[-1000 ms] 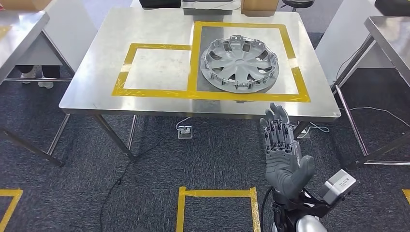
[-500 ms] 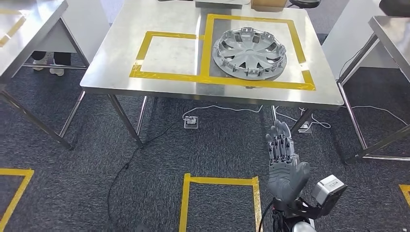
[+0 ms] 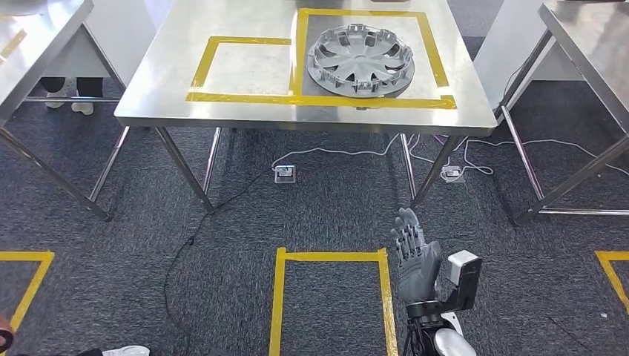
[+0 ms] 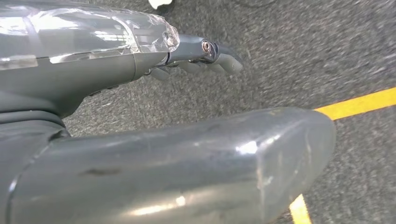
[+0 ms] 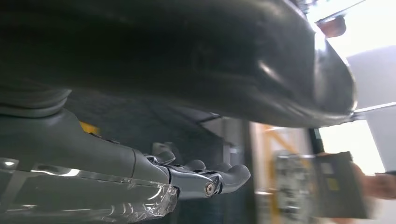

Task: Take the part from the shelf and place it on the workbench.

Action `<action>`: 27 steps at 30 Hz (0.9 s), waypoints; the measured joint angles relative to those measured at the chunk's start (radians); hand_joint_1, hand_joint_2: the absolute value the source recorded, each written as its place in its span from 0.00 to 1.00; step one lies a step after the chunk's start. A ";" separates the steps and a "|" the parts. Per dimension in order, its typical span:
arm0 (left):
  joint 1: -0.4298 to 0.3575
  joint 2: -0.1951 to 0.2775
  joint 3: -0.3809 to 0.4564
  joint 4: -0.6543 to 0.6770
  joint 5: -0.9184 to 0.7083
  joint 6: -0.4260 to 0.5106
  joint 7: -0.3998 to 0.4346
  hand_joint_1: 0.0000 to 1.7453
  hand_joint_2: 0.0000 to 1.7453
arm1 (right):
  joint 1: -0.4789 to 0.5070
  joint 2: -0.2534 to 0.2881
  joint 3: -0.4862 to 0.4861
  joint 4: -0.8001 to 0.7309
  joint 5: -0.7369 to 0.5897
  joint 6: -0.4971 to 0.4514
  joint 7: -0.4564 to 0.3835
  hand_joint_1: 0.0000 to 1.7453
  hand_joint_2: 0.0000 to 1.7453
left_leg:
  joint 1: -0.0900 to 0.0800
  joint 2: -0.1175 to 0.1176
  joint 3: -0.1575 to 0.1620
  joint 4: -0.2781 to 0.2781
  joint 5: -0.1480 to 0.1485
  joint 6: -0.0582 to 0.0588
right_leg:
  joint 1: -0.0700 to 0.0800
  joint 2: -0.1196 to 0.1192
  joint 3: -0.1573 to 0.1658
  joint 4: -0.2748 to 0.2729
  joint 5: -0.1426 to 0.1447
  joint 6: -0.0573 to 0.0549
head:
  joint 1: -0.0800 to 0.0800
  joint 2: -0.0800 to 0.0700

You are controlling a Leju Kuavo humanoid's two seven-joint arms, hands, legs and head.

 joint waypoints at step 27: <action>0.003 -0.024 -0.008 -0.004 -0.012 -0.013 0.023 0.00 0.00 | -0.104 0.206 0.018 1.104 -0.169 0.192 0.143 0.00 0.00 | -0.004 0.000 -0.152 0.131 -0.073 0.003 | 0.004 0.004 0.098 -0.039 -0.055 -0.015 | 0.010 0.000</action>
